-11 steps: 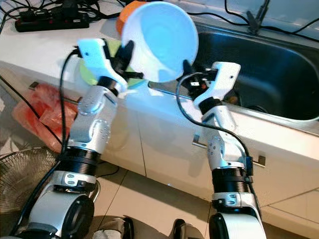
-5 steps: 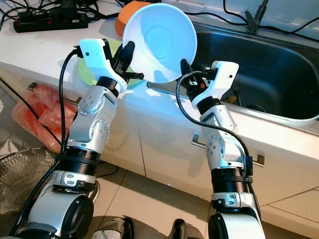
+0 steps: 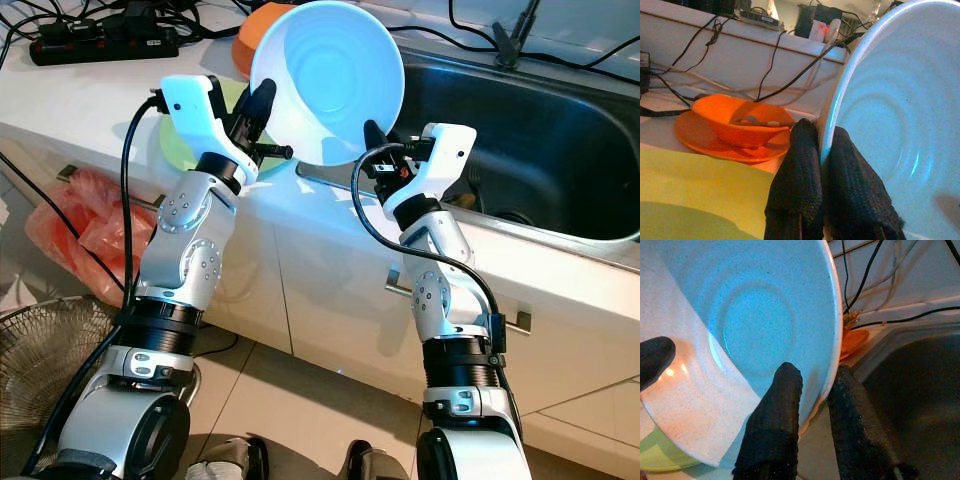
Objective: Kitchen organization
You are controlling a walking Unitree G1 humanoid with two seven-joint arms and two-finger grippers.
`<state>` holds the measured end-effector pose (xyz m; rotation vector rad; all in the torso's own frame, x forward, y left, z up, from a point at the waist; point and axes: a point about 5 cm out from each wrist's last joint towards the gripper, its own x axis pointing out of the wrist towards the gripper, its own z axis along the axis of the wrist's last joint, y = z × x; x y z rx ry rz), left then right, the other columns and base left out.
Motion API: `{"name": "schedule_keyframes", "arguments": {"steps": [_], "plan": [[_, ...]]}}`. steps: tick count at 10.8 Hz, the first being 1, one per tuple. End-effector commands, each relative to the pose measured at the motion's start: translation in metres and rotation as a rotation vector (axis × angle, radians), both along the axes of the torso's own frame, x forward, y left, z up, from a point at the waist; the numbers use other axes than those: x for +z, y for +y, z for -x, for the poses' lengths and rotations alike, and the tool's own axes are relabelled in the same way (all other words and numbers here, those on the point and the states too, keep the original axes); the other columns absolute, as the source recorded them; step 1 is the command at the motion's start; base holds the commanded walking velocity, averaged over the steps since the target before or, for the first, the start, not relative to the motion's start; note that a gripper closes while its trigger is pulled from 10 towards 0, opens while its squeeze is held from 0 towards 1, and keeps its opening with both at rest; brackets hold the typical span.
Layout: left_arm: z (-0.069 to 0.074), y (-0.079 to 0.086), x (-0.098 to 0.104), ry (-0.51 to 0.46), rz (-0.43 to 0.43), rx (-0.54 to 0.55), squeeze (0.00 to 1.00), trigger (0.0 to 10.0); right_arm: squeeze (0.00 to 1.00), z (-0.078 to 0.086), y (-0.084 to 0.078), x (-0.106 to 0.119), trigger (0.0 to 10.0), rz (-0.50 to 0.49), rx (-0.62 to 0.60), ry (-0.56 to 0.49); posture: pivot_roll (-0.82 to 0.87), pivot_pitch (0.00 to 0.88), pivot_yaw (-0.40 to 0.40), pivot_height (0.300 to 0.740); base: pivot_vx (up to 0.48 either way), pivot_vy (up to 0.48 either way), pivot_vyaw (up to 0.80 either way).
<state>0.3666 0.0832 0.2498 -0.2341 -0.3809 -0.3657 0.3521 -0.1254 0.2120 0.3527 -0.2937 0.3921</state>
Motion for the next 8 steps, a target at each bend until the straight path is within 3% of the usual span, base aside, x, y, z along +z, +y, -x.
{"name": "schedule_keyframes", "arguments": {"steps": [1, 2, 8], "plan": [[0.005, -0.005, 0.007, -0.034, -0.002, -0.032, 0.0, 10.0, 0.0, 0.0, 0.001, 0.001, 10.0, -0.001, 0.008, 0.002, 0.02, 0.123, -0.02, 0.74, 0.0, 0.0, 0.0], [0.005, -0.006, 0.006, -0.03, -0.004, -0.038, 0.0, 10.0, 0.0, 0.0, 0.001, 0.001, 0.0, -0.003, 0.006, 0.0, 0.02, 0.122, -0.02, 0.74, 0.0, 0.0, 0.0], [0.009, -0.017, -0.002, -0.019, -0.08, -0.091, 0.0, 10.0, 0.0, 0.001, 0.004, 0.001, 0.0, -0.008, 0.013, -0.003, 0.02, 0.126, -0.019, 0.74, 0.0, 0.0, 0.0]]}}
